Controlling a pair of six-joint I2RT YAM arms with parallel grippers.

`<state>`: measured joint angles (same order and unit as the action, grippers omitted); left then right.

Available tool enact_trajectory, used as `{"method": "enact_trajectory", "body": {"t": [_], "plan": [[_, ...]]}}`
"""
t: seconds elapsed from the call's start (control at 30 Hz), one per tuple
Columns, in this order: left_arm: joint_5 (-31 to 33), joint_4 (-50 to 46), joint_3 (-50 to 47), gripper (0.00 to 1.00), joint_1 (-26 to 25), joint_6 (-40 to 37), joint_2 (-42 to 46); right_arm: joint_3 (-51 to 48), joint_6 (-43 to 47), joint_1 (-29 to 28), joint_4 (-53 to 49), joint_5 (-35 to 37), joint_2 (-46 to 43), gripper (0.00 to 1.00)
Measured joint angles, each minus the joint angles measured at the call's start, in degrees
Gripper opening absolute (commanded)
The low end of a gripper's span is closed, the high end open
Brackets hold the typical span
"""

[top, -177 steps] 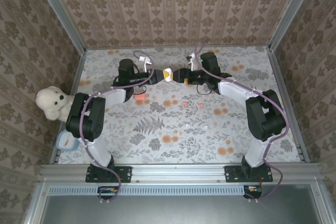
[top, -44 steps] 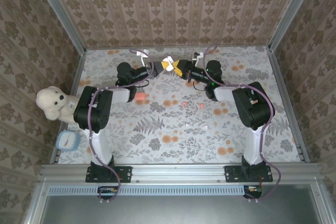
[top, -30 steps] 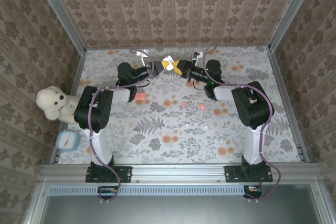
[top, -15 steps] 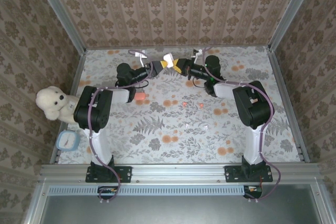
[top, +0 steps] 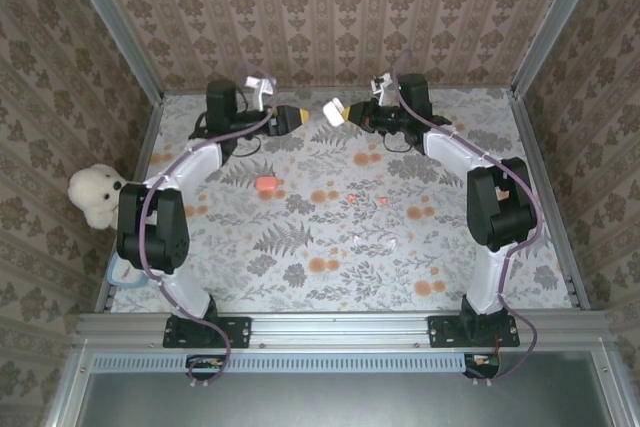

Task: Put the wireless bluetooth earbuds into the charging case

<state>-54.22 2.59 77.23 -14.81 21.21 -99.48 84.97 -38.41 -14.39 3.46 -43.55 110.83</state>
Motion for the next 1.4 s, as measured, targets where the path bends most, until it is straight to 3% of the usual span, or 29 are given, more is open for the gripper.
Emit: {"method": "enact_trajectory", "body": {"t": [0.2,0.4,0.6,0.83,1.4], "plan": [[-1.2,-24.1,11.5,0.84,-0.6,-17.1,-2.9,3.7,16.0,-0.1,-13.7,-0.1,0.0,0.0],[-3.5,-40.1,19.3,0.8,-0.6,-26.6,-10.7,3.8,26.4,-0.5,-20.8,-0.9,0.0,0.0],[-4.0,-51.5,25.1,0.76,-2.2,-33.8,-15.7,3.8,31.3,-1.2,-23.2,-2.4,0.0,0.0],[-4.7,-57.3,28.7,0.71,-4.7,-37.4,-17.8,3.8,33.5,-2.9,-24.7,-3.3,0.5,0.0],[-7.2,-58.1,29.0,0.56,-5.6,-38.2,-19.9,4.3,33.4,-4.0,-24.7,-3.7,1.7,0.0]]}}
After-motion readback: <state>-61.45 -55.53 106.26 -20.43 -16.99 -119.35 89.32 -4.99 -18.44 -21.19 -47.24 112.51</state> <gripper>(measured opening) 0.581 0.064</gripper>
